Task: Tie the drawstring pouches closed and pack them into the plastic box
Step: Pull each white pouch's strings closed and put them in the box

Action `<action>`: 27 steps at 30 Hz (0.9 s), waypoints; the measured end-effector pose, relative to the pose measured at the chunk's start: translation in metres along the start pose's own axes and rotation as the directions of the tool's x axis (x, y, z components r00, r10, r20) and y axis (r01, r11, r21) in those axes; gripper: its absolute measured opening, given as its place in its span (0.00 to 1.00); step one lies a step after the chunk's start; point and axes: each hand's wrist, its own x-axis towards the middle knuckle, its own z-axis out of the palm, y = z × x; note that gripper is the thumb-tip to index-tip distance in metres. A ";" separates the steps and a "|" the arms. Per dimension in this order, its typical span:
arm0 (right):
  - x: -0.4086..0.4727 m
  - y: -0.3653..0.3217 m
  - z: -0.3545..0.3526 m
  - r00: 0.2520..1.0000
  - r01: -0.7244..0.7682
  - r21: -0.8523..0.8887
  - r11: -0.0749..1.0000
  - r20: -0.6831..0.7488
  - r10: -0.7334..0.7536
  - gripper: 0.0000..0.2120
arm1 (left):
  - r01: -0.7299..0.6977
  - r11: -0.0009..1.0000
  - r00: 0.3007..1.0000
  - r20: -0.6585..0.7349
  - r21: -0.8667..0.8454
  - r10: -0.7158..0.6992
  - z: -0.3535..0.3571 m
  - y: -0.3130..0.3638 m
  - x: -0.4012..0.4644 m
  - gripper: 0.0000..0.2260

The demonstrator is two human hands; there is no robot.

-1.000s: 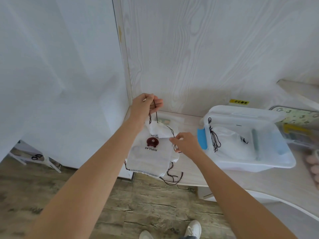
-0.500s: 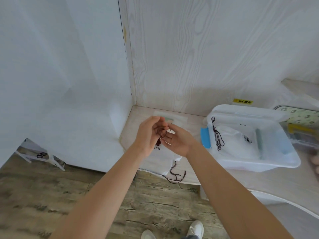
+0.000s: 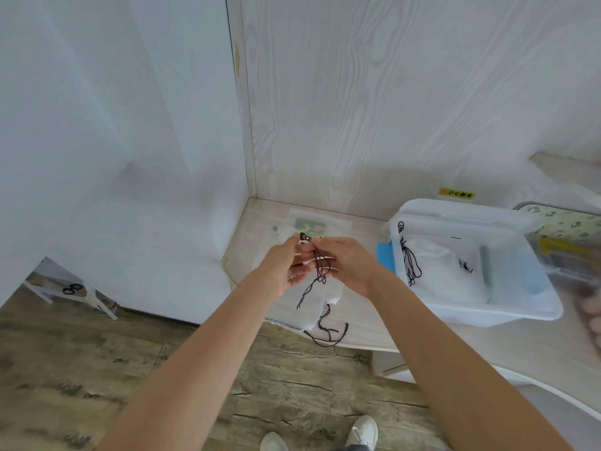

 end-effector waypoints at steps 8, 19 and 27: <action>-0.012 0.005 -0.005 0.975 0.072 -0.564 0.822 -0.133 -0.176 0.10 | 0.069 0.939 0.992 0.125 -0.336 -0.028 -0.003 -0.001 0.010 0.09; -0.009 0.026 -0.011 0.869 0.017 -0.995 -0.100 0.064 -0.491 0.06 | 0.069 0.915 0.954 0.295 -0.396 0.056 -0.007 -0.007 0.015 0.08; -0.001 0.016 -0.015 0.819 0.237 -0.931 -0.278 0.345 -0.458 0.15 | -0.140 0.986 0.978 0.168 0.094 0.123 -0.001 0.005 0.010 0.10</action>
